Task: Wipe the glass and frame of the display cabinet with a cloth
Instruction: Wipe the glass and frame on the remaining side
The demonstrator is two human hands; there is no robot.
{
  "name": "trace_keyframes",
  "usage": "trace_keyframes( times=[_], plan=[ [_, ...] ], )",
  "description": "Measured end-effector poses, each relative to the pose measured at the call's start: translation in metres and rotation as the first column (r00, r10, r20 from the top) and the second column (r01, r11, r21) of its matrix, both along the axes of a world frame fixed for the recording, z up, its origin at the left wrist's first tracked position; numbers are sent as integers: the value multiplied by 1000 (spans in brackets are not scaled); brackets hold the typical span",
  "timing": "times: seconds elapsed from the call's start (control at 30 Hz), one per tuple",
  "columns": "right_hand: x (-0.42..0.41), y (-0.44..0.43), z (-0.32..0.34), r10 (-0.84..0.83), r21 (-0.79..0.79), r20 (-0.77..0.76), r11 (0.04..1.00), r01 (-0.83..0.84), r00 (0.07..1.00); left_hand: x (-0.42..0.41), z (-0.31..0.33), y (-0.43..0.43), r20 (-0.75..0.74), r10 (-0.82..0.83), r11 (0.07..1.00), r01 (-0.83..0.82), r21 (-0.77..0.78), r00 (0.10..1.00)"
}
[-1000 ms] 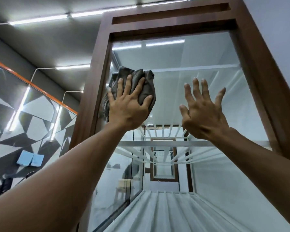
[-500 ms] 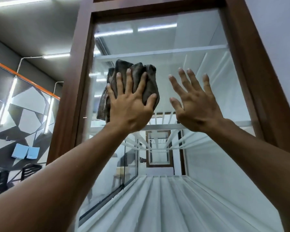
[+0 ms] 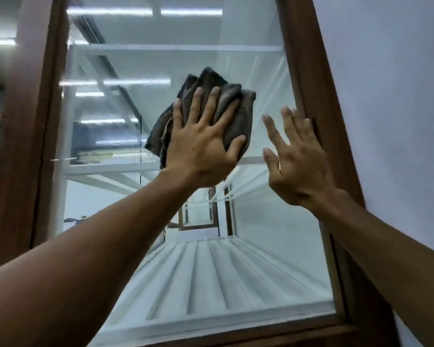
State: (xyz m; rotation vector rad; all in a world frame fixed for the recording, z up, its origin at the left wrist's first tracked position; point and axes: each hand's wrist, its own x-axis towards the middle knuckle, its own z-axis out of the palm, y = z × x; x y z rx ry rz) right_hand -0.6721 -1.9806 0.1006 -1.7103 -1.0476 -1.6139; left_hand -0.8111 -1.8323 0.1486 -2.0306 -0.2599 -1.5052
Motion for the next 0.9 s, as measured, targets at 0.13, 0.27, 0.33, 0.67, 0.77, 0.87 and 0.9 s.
trace_keyframes(
  times=[0.13, 0.27, 0.33, 0.67, 0.77, 0.87, 0.9],
  plan=[
    [-1, -6, -9, -181, 33, 23, 983, 180, 983, 28, -12, -31, -28, -1, 1000, 1, 12, 1000],
    [4, -18, -21, -211, 6, -92, 977, 213, 973, 23, -13, -32, -124, -22, 996, 33, 87, 992],
    [4, -19, -21, -176, -4, -120, 984, 177, 977, 22, -18, -29, -138, -19, 995, 32, 96, 990],
    [-8, 10, -30, 45, 32, -3, 998, -45, 999, 6, -37, -9, -119, -47, 990, 62, 123, 992],
    [-14, 20, -25, 72, 28, -11, 997, -72, 997, -1, -37, 0, -86, -49, 994, 57, 96, 995],
    [-14, 22, -23, 53, 35, -17, 998, -53, 998, -13, -33, 9, -55, -44, 997, 47, 65, 998],
    [-15, 23, -23, 48, 33, -18, 998, -48, 999, -18, -32, 13, -48, -37, 998, 39, 53, 998]
  ],
)
